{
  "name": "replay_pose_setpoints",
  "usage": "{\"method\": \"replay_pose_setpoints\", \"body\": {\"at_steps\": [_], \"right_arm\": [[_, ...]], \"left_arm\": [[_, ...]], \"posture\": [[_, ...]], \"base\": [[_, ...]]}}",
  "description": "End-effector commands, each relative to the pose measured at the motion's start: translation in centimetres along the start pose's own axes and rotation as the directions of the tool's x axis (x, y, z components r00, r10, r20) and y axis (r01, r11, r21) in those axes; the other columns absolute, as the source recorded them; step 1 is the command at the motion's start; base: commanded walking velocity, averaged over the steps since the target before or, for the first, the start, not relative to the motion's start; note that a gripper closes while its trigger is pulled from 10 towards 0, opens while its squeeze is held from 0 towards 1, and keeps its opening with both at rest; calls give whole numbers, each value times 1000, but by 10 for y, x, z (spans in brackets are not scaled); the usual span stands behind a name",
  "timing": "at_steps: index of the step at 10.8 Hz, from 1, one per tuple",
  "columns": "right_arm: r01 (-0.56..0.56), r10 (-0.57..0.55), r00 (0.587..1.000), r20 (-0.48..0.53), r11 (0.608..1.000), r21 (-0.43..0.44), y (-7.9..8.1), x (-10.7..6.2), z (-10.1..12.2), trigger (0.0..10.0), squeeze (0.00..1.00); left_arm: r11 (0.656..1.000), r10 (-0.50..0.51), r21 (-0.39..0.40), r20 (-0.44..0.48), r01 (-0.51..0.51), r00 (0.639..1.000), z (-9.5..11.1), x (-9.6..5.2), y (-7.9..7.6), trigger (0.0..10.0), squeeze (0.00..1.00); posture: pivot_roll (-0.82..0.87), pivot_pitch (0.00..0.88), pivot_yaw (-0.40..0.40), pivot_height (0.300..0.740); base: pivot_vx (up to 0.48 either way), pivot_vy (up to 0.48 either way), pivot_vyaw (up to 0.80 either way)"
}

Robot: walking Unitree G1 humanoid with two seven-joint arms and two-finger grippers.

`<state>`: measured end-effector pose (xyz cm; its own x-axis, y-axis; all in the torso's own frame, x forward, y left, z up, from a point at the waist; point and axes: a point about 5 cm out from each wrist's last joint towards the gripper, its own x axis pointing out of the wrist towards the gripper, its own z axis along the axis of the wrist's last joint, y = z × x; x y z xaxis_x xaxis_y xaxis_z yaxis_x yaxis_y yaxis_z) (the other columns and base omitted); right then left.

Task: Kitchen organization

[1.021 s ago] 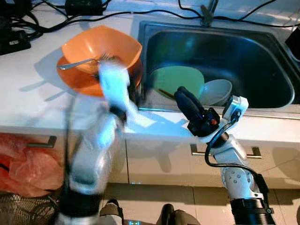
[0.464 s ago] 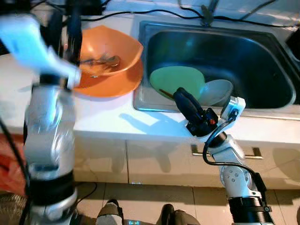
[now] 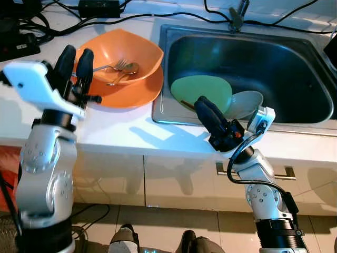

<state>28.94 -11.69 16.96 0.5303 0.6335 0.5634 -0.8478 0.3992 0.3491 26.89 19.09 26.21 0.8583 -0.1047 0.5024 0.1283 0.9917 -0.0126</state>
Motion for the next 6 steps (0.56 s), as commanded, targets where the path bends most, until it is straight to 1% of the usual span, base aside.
{"method": "replay_pose_setpoints", "body": {"at_steps": [1,2,3,4,5,6], "right_arm": [[4,-4,1000,3,1000,-8,-3,-3,2,10000,0],[3,-3,1000,-2,1000,-5,-3,-4,1,10000,0],[3,-3,1000,-4,1000,-4,-3,-4,1,10000,0],[3,-3,1000,-6,1000,-3,-4,-4,1,10000,0],[3,-3,1000,-8,1000,-3,-4,-3,0,10000,0],[3,-3,1000,-10,1000,-2,-4,-3,0,10000,0]], "left_arm": [[1000,17,1,-7,-17,1000,2,-9,0,10000,0],[1000,15,-10,-8,-15,1000,4,-14,-1,10000,0],[999,-18,-37,-6,17,1000,6,-15,-9,10000,0],[996,-66,-59,-16,65,998,6,-16,-21,10000,0],[994,-81,-71,-33,78,996,1,-18,-27,10000,0],[993,-84,-85,-31,81,996,0,-19,-29,10000,1000]], "posture": [[228,186,-79,740],[232,189,-83,740],[235,191,-85,740],[236,194,-86,740],[233,196,-86,740],[233,199,-87,740]], "base": [[0,0,0],[0,0,0],[0,0,0],[0,0,0],[0,0,0],[0,0,0]]}}
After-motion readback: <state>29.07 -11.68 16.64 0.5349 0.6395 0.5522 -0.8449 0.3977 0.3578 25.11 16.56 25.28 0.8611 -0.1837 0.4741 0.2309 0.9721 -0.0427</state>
